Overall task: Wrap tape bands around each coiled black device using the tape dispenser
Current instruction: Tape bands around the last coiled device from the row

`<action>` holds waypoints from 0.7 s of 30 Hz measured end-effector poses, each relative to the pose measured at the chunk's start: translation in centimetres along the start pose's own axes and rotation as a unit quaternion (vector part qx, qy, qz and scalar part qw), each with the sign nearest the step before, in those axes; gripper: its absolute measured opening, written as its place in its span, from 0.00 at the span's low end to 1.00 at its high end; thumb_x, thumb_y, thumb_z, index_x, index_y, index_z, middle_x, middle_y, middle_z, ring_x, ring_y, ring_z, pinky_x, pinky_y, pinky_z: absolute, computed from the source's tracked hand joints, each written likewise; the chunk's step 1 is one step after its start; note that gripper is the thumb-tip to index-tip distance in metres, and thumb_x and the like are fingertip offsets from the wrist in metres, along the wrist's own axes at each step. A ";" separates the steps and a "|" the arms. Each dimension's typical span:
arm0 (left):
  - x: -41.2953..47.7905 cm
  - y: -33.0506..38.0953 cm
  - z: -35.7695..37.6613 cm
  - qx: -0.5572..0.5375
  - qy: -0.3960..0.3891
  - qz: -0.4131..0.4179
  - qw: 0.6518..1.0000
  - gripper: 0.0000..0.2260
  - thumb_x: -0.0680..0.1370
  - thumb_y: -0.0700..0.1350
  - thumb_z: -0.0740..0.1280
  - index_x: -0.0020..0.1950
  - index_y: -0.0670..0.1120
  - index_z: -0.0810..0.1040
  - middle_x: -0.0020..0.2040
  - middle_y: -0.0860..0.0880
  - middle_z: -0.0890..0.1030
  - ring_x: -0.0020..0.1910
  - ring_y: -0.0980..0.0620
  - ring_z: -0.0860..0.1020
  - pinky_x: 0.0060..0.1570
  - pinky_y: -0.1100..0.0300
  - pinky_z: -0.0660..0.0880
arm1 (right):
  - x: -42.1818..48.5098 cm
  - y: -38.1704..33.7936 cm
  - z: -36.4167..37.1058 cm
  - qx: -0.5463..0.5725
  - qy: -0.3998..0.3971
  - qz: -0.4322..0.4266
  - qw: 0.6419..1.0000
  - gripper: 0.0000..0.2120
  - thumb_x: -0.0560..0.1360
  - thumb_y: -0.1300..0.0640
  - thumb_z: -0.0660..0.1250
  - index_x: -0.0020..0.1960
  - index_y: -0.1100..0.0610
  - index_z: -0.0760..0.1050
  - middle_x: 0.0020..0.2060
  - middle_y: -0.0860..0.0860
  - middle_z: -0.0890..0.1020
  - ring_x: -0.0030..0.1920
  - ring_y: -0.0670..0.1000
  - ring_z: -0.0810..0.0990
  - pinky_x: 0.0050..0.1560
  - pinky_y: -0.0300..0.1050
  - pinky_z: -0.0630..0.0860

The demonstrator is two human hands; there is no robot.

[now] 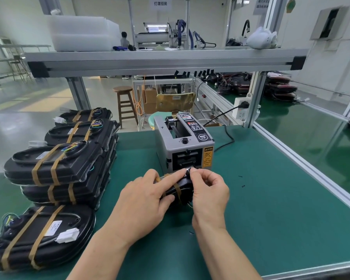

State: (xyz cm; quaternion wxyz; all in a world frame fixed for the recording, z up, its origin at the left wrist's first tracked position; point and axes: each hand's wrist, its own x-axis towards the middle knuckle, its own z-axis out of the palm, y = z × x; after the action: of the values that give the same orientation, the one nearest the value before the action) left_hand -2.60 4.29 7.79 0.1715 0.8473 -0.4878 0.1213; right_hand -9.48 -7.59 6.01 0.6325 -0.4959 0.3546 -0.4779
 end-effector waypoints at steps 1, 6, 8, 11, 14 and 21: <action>0.0 0.0 -0.1 -0.004 -0.003 0.002 1.000 0.30 0.80 0.59 0.58 0.68 0.80 0.38 0.50 0.56 0.67 0.47 0.53 0.72 0.50 0.58 0.72 | 0.0 0.1 0.0 -0.002 0.001 0.001 1.000 0.07 0.72 0.57 0.75 0.36 0.49 0.82 0.45 0.56 0.83 0.43 0.54 0.82 0.53 0.60 0.80; 0.3 0.2 -0.2 0.003 -0.023 0.015 1.000 0.30 0.81 0.58 0.56 0.68 0.79 0.37 0.50 0.53 0.66 0.48 0.50 0.72 0.51 0.55 0.73 | 0.2 0.4 -0.2 -0.015 0.000 -0.001 1.000 0.06 0.72 0.58 0.74 0.37 0.52 0.81 0.45 0.54 0.83 0.43 0.53 0.82 0.52 0.58 0.81; 0.5 0.3 -0.1 0.011 -0.025 0.016 0.999 0.28 0.82 0.58 0.55 0.69 0.79 0.38 0.51 0.54 0.65 0.49 0.51 0.72 0.52 0.56 0.72 | 0.3 0.5 -0.3 -0.013 -0.002 -0.001 1.000 0.06 0.72 0.58 0.74 0.37 0.52 0.81 0.45 0.54 0.83 0.44 0.53 0.82 0.53 0.57 0.81; 0.5 0.2 -0.1 0.011 -0.022 0.018 1.000 0.27 0.82 0.58 0.55 0.70 0.78 0.41 0.50 0.54 0.65 0.49 0.52 0.71 0.51 0.57 0.72 | 0.4 0.7 -0.3 -0.009 -0.006 -0.005 1.000 0.06 0.72 0.58 0.75 0.37 0.52 0.81 0.44 0.54 0.83 0.44 0.53 0.82 0.53 0.56 0.81; 0.4 0.0 0.1 0.004 -0.017 0.022 1.000 0.27 0.81 0.57 0.56 0.71 0.78 0.43 0.49 0.55 0.65 0.48 0.52 0.71 0.49 0.58 0.71 | 0.7 0.8 -0.5 -0.009 -0.008 -0.019 1.000 0.07 0.71 0.58 0.75 0.35 0.52 0.81 0.44 0.53 0.83 0.42 0.50 0.81 0.50 0.52 0.80; 0.4 -0.1 0.3 -0.004 -0.009 0.019 1.000 0.27 0.81 0.57 0.57 0.71 0.77 0.44 0.49 0.55 0.65 0.47 0.53 0.71 0.47 0.58 0.72 | 1.3 1.3 -1.0 -0.029 -0.009 -0.065 0.997 0.08 0.71 0.59 0.75 0.36 0.51 0.80 0.43 0.48 0.80 0.37 0.42 0.79 0.45 0.43 0.77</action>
State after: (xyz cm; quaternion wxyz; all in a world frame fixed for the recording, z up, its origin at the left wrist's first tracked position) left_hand -2.26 3.87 7.64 0.1680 0.8385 -0.5053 0.1154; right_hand -9.68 -9.03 4.57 0.5886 -0.5401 0.3301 -0.5029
